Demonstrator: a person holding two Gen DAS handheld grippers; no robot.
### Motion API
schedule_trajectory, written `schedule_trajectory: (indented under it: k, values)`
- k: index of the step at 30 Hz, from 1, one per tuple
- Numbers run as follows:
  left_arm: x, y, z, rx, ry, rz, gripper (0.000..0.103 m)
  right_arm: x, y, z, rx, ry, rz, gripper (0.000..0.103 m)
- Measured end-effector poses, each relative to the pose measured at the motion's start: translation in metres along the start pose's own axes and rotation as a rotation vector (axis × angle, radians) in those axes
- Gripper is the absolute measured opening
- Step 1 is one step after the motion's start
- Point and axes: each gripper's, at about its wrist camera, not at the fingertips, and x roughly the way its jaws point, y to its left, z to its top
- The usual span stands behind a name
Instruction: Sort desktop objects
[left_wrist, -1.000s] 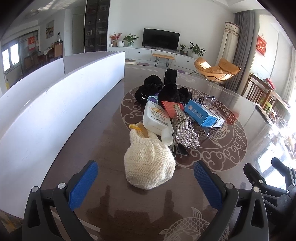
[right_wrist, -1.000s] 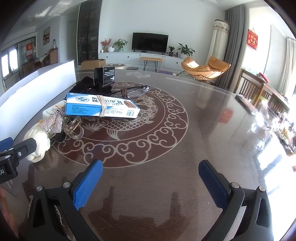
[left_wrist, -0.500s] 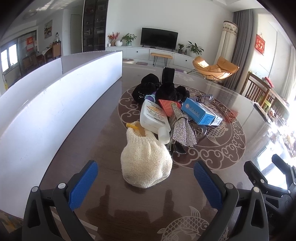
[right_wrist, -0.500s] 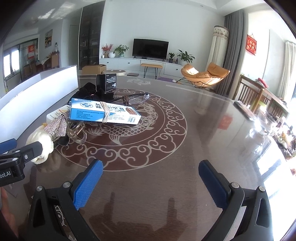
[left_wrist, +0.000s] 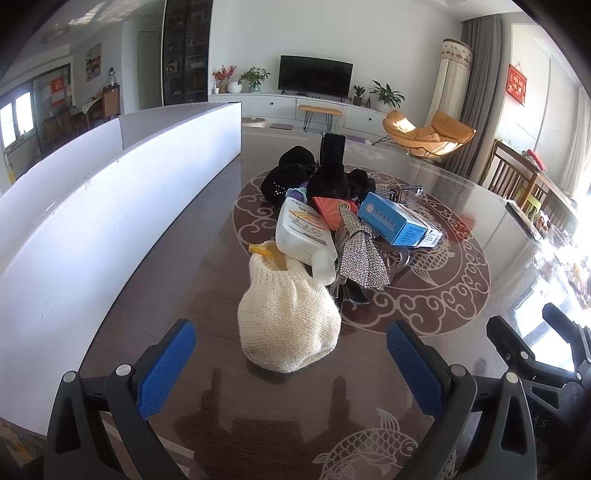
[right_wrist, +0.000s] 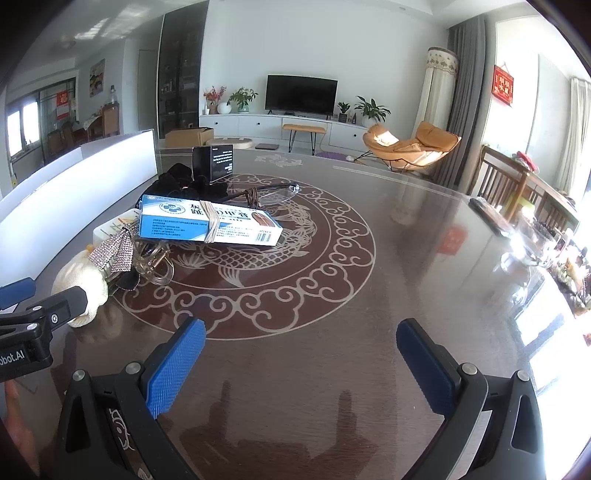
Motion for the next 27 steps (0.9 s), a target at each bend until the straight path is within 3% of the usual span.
schedule_trajectory:
  k: [27]
  values:
    - [-0.0046, -0.0049, -0.0010, 0.025, -0.009, 0.004, 0.103, 0.0069, -0.0039, 0.0012, 0.013, 0.031, -0.015, 0.103]
